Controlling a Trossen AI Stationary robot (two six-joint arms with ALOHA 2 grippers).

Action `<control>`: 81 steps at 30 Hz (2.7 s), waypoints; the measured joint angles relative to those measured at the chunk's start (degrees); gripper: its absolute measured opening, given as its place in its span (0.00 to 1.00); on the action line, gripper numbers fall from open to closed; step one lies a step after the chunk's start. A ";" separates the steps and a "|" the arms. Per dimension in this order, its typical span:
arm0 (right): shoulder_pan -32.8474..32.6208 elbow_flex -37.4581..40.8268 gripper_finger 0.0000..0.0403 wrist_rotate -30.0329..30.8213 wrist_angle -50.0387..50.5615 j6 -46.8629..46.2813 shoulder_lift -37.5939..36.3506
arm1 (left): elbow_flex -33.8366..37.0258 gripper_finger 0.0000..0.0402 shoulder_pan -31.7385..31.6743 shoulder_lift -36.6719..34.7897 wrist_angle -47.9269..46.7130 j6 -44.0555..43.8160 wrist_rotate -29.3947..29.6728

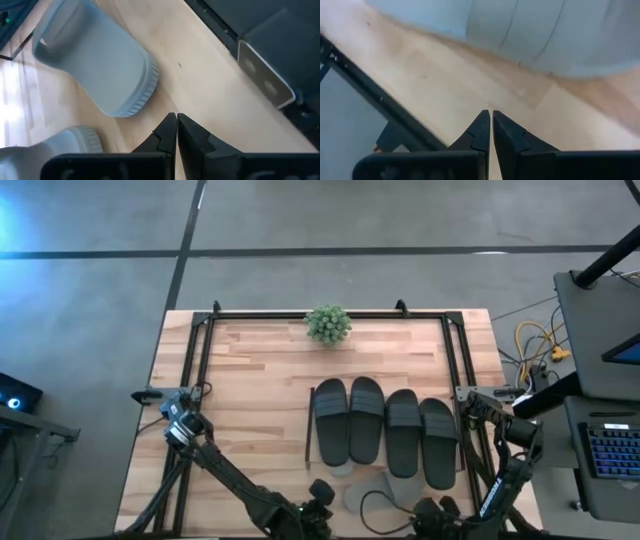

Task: Pick and place slides into the shelf
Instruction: Put the white slipper under the shelf

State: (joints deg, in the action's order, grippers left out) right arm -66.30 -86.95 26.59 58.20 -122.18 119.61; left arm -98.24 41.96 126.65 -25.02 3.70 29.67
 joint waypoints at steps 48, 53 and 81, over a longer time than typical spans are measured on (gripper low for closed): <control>4.57 -2.01 0.03 9.46 -0.33 11.71 0.00 | 2.08 0.00 -6.76 2.16 5.04 1.81 1.35; 4.84 -2.08 0.03 9.42 -0.32 11.71 -0.02 | 1.82 0.00 -7.66 3.98 5.88 1.67 1.47; 6.11 3.69 0.03 6.42 0.96 14.18 -0.07 | 0.15 0.00 -0.54 0.35 5.88 7.21 0.92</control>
State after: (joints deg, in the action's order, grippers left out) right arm -60.20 -83.26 33.01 59.16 -108.00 119.55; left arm -98.09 41.43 127.00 -19.14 10.91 30.59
